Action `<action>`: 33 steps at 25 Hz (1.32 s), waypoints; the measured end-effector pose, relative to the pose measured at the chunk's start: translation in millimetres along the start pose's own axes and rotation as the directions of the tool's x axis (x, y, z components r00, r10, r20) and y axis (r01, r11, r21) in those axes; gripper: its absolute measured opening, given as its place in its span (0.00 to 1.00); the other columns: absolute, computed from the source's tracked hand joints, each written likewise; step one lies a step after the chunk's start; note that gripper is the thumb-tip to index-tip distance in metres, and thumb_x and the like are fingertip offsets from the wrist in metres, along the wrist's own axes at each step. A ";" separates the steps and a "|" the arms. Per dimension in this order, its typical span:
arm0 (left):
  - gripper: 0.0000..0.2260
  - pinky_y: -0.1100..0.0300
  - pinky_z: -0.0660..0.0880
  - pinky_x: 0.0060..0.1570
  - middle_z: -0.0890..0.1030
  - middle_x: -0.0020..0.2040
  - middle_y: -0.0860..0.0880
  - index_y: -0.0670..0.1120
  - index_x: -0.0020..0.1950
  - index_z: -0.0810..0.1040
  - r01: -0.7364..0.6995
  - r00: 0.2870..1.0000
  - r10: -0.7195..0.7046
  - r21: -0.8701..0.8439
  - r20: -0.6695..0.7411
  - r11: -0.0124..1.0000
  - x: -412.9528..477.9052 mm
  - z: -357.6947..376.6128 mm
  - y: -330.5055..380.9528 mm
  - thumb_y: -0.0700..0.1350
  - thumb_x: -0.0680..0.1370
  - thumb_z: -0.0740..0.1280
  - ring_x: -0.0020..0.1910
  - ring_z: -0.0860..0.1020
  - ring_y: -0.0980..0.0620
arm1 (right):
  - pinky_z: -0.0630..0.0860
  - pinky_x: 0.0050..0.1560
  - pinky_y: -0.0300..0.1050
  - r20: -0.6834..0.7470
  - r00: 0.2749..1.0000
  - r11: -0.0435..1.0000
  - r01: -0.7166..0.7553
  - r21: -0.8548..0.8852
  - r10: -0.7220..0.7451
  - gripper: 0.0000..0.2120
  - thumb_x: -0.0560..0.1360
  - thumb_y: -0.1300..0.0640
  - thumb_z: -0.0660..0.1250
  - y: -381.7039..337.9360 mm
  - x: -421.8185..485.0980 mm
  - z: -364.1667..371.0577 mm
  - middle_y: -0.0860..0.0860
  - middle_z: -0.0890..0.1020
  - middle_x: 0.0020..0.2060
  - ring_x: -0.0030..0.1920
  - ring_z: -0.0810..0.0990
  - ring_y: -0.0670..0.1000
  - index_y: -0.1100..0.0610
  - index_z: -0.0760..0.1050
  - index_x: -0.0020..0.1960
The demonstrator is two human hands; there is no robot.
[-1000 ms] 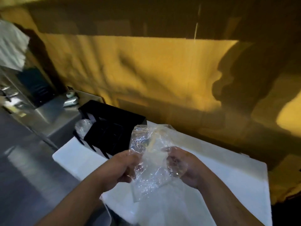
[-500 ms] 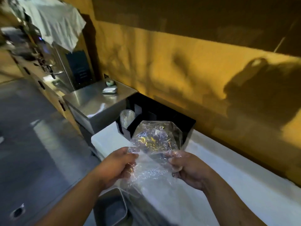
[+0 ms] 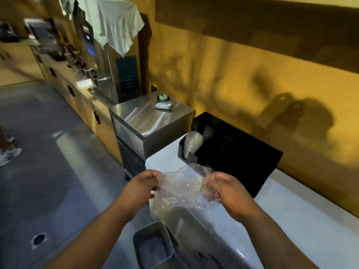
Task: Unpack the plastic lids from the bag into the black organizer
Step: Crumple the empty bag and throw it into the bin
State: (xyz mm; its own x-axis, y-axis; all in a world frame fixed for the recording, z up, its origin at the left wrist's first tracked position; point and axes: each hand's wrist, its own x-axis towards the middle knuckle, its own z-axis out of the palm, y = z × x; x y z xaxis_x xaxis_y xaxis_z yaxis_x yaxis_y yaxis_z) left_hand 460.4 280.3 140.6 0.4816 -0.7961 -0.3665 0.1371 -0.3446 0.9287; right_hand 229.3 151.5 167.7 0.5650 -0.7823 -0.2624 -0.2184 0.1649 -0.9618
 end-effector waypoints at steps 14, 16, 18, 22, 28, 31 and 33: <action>0.34 0.38 0.50 0.82 0.69 0.81 0.52 0.59 0.79 0.67 -0.400 0.870 0.343 0.914 0.355 0.069 19.4 -46.5 8.8 0.55 0.76 0.75 0.82 0.61 0.46 | 0.57 0.59 0.15 0.375 0.920 0.657 0.352 -0.667 -0.113 0.24 0.79 0.68 0.63 -16.7 12.9 88.1 0.40 0.77 0.69 0.64 0.73 0.32 0.50 0.80 0.69; 0.18 0.45 0.73 0.72 0.84 0.63 0.50 0.55 0.67 0.80 -0.323 0.904 0.324 0.942 0.279 0.091 24.3 -50.9 8.7 0.55 0.78 0.71 0.63 0.81 0.46 | 0.63 0.55 0.15 0.358 0.927 0.724 0.321 -0.610 -0.110 0.23 0.78 0.70 0.63 -17.0 17.4 87.7 0.36 0.78 0.62 0.55 0.74 0.24 0.51 0.83 0.65; 0.12 0.55 0.80 0.46 0.86 0.48 0.49 0.51 0.55 0.84 -0.263 0.922 0.319 0.958 0.217 0.110 28.3 -50.7 4.9 0.56 0.79 0.67 0.42 0.81 0.48 | 0.68 0.55 0.21 0.320 0.939 0.735 0.304 -0.606 -0.124 0.21 0.78 0.67 0.64 -14.8 25.5 81.7 0.35 0.79 0.57 0.54 0.77 0.28 0.47 0.85 0.61; 0.10 0.59 0.75 0.38 0.86 0.44 0.51 0.53 0.50 0.83 -0.260 0.929 0.306 0.955 0.207 0.143 43.2 -35.6 -3.1 0.58 0.79 0.68 0.38 0.79 0.51 | 0.77 0.52 0.41 0.206 0.961 0.671 0.275 -0.688 -0.183 0.18 0.72 0.45 0.70 -7.5 39.7 70.9 0.37 0.80 0.55 0.54 0.80 0.42 0.38 0.73 0.61; 0.10 0.61 0.75 0.42 0.86 0.51 0.51 0.54 0.57 0.83 -0.239 0.959 0.189 0.961 0.212 0.137 75.9 0.5 -4.7 0.56 0.80 0.69 0.44 0.80 0.52 | 0.60 0.31 0.44 0.255 0.934 0.380 0.337 -0.861 -0.251 0.08 0.78 0.50 0.63 25.0 86.1 44.1 0.47 0.73 0.34 0.38 0.73 0.52 0.50 0.72 0.41; 0.11 0.56 0.79 0.50 0.85 0.53 0.49 0.52 0.57 0.82 -0.171 0.981 0.109 0.982 0.162 0.082 89.8 4.5 -0.7 0.56 0.81 0.66 0.51 0.83 0.48 | 0.58 0.32 0.45 0.230 0.938 0.425 0.325 -0.845 -0.259 0.09 0.79 0.54 0.63 34.4 109.0 15.1 0.45 0.69 0.32 0.36 0.71 0.51 0.50 0.73 0.40; 0.10 0.55 0.79 0.50 0.85 0.53 0.49 0.52 0.56 0.82 -0.154 0.984 0.099 0.987 0.149 0.041 97.4 13.2 2.6 0.55 0.81 0.65 0.51 0.82 0.48 | 0.63 0.34 0.45 0.270 0.932 0.382 0.347 -0.857 -0.240 0.04 0.77 0.54 0.65 40.4 118.5 8.8 0.47 0.75 0.37 0.41 0.76 0.53 0.52 0.76 0.45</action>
State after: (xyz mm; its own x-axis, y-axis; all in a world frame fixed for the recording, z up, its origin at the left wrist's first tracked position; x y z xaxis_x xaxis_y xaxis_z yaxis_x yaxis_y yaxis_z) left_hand 496.3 195.3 106.5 0.3583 -0.8915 -0.2770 -0.9229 -0.3830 0.0387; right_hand 294.4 70.7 97.1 0.7941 -0.6068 -0.0345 -0.5693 -0.7228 -0.3917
